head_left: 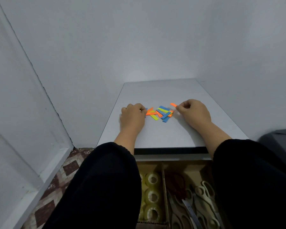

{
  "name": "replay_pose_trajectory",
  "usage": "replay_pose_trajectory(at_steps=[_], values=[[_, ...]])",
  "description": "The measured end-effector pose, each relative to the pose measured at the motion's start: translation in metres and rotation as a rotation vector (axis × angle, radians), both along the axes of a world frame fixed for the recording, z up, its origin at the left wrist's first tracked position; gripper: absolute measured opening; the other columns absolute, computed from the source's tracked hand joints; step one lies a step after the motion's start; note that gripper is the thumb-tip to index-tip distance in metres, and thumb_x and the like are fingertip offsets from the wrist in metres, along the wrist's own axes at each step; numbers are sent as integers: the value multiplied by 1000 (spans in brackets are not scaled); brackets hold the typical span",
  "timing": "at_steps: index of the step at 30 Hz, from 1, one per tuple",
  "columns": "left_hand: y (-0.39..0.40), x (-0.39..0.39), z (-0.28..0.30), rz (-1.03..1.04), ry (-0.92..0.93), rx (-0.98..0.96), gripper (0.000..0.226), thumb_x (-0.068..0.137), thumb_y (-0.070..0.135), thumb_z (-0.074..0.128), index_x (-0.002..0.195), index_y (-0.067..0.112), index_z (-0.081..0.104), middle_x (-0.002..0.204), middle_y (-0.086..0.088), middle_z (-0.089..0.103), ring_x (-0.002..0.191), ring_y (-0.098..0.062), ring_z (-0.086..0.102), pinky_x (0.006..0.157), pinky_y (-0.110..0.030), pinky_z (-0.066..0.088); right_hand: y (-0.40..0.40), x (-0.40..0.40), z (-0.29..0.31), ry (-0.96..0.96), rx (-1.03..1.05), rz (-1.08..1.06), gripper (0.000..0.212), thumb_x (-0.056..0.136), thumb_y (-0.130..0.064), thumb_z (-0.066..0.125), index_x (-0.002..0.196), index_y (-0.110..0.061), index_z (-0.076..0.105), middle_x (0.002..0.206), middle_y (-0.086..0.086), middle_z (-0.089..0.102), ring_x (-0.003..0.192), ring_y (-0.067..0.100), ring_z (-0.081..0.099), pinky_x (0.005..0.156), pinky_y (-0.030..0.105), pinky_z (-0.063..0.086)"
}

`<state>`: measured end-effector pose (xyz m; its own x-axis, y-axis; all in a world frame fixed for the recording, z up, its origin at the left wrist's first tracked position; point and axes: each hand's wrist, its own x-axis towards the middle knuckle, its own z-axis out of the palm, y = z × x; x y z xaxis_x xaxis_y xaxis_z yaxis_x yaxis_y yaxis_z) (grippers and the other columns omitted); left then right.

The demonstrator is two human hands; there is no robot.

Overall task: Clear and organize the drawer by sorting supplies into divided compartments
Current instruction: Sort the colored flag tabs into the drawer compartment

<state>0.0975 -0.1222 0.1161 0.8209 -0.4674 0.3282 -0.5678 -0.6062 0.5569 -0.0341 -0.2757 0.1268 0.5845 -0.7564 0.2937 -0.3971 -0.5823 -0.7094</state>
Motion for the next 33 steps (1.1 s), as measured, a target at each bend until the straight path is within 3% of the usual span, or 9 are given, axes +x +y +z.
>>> replay_pose_trajectory(at_steps=[3, 7, 11, 13, 15, 20, 23, 26, 33], values=[[0, 1, 1, 13, 17, -61, 20, 99, 29, 44, 98, 24, 63, 97, 0, 54, 99, -24, 43, 86, -44, 45, 15, -17, 6, -214, 176, 178, 13, 88, -30, 65, 86, -17, 68, 82, -8, 62, 76, 8, 52, 70, 24, 43], [1, -1, 2, 13, 58, -103, 21, 97, 25, 44, 95, 21, 64, 100, -1, 58, 102, -25, 44, 88, -46, 46, 43, -39, 11, -56, 126, 439, 8, 83, -25, 71, 80, -18, 71, 76, -8, 60, 68, 7, 47, 63, 22, 41], [7, -9, 10, -70, 193, -288, 19, 81, 23, 52, 65, 22, 62, 78, 7, 56, 99, -28, 48, 77, -40, 46, 51, -42, 13, 92, 164, 478, 8, 77, -27, 76, 77, -19, 72, 82, -1, 66, 69, 8, 51, 65, 26, 45], [9, -14, 12, -124, 278, -375, 23, 67, 22, 52, 45, 20, 53, 66, 6, 48, 88, -29, 46, 62, -34, 37, 49, -39, 14, 3, 232, 449, 9, 81, -27, 73, 77, -19, 73, 82, -1, 66, 72, 8, 53, 64, 21, 43], [10, -17, 13, -160, 292, -341, 33, 70, 15, 55, 39, 18, 44, 64, 5, 43, 84, -26, 40, 58, -30, 29, 41, -33, 14, -111, 242, 336, 13, 88, -24, 64, 81, -18, 72, 79, -5, 64, 72, 5, 53, 57, 13, 39], [9, -21, 12, -180, 163, -96, 19, 82, 14, 53, 64, 18, 59, 76, 10, 49, 102, -22, 40, 80, -39, 46, 17, -8, 1, 68, -98, 109, 31, 92, -13, 46, 113, -25, 66, 106, 3, 56, 95, 17, 54, 75, 26, 39], [7, -18, 10, -152, 108, -96, 21, 88, 18, 47, 88, 23, 67, 95, 1, 58, 110, -24, 39, 91, -42, 44, 12, 2, -2, 219, -238, 144, 39, 96, -16, 41, 126, -32, 59, 122, 2, 48, 113, 21, 47, 84, 29, 38], [5, -12, 6, -105, -28, 92, 33, 98, 25, 40, 121, 30, 63, 117, -4, 51, 116, -24, 35, 95, -36, 39, 11, 7, -4, 295, -275, 148, 36, 98, -21, 41, 125, -35, 61, 124, 2, 46, 117, 22, 41, 92, 32, 37], [1, -8, 3, -67, -97, 128, 23, 97, 36, 49, 108, 25, 65, 112, -3, 53, 111, -23, 38, 87, -33, 38, 9, 7, -5, 205, -240, 112, 22, 96, -27, 51, 110, -26, 67, 118, 4, 49, 116, 23, 43, 89, 31, 36]])
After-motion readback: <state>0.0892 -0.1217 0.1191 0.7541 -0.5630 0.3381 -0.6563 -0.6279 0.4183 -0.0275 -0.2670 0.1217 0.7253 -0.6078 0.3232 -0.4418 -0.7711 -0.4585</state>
